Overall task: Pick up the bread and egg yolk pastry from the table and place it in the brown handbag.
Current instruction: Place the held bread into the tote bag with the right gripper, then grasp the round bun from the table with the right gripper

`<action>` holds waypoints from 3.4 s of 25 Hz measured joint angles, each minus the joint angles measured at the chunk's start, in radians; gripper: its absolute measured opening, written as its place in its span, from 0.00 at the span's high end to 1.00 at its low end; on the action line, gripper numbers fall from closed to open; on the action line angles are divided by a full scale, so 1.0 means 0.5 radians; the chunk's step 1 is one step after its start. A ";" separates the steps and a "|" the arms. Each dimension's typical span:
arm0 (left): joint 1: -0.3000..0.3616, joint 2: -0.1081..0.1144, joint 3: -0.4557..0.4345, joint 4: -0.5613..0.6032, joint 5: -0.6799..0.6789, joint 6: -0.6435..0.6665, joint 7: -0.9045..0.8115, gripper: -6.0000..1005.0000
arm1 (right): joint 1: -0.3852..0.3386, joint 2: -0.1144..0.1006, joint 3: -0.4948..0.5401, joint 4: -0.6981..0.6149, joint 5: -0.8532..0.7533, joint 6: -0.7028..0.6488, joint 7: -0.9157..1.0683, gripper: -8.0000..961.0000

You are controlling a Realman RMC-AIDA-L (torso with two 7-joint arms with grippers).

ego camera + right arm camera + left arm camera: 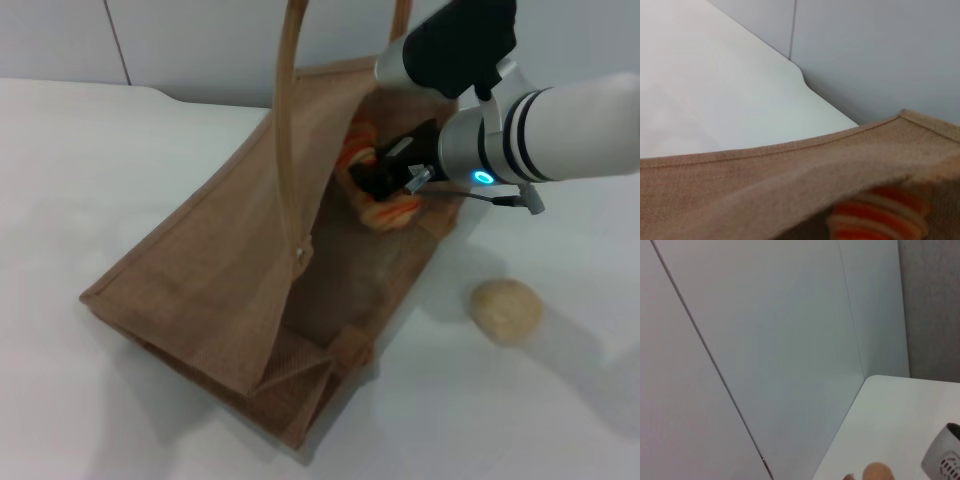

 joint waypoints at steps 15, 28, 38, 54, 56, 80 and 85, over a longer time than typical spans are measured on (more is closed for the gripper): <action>-0.002 -0.023 0.000 0.009 -0.001 -0.005 -0.002 0.87 | 0.105 0.005 0.011 0.185 0.048 -0.091 0.023 0.67; 0.024 -0.010 -0.017 -0.008 0.016 0.018 -0.002 0.87 | 0.105 0.003 0.007 0.193 0.056 -0.113 0.021 0.32; 0.144 0.022 -0.033 -0.016 0.073 0.100 -0.002 0.87 | 0.021 -0.012 0.046 0.121 0.024 -0.006 0.026 0.17; 0.187 0.027 -0.148 -0.072 0.182 0.167 -0.002 0.87 | -0.522 -0.012 0.327 -0.825 -0.310 0.733 -0.004 0.17; 0.190 0.029 -0.149 -0.072 0.184 0.168 -0.002 0.87 | -0.538 -0.009 0.321 -0.856 -0.333 0.809 -0.015 0.17; 0.190 0.030 -0.138 -0.057 0.188 0.152 -0.002 0.88 | -0.480 -0.007 0.314 -0.537 -0.370 1.124 -0.151 0.18; 0.187 0.030 -0.135 -0.056 0.188 0.152 -0.002 0.87 | -0.455 -0.006 0.321 -0.470 -0.374 1.090 -0.151 0.18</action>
